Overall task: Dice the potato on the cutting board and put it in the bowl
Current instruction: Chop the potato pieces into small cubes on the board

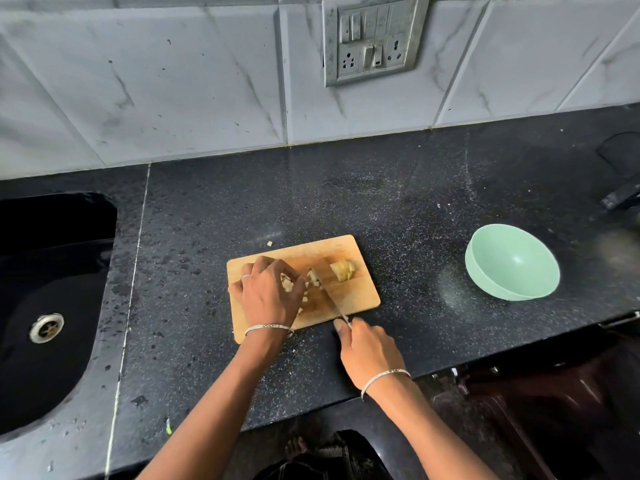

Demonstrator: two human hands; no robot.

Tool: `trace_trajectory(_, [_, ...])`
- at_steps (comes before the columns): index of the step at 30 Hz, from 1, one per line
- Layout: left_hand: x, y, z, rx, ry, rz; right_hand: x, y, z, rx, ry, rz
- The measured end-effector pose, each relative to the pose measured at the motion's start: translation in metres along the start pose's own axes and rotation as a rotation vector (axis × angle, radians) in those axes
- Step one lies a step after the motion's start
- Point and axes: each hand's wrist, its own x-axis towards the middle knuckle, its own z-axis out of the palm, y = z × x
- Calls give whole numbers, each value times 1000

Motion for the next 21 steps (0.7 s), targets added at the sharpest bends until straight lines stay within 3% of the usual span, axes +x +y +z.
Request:
trace_trajectory(3, [2, -9, -2, -59, 20, 0, -7, -5, 2, 27, -39, -37])
trace_trajectory(8, [8, -22, 2, -55, -113, 83, -4, -4, -7, 153, -83, -64])
trace_trajectory(16, [22, -27, -5, -21, -79, 76, -3, 8, -33, 345, -229, -49])
trace_trajectory(21, [21, -20, -8, 83, -62, 79, 5, 17, -44, 376, -143, -25])
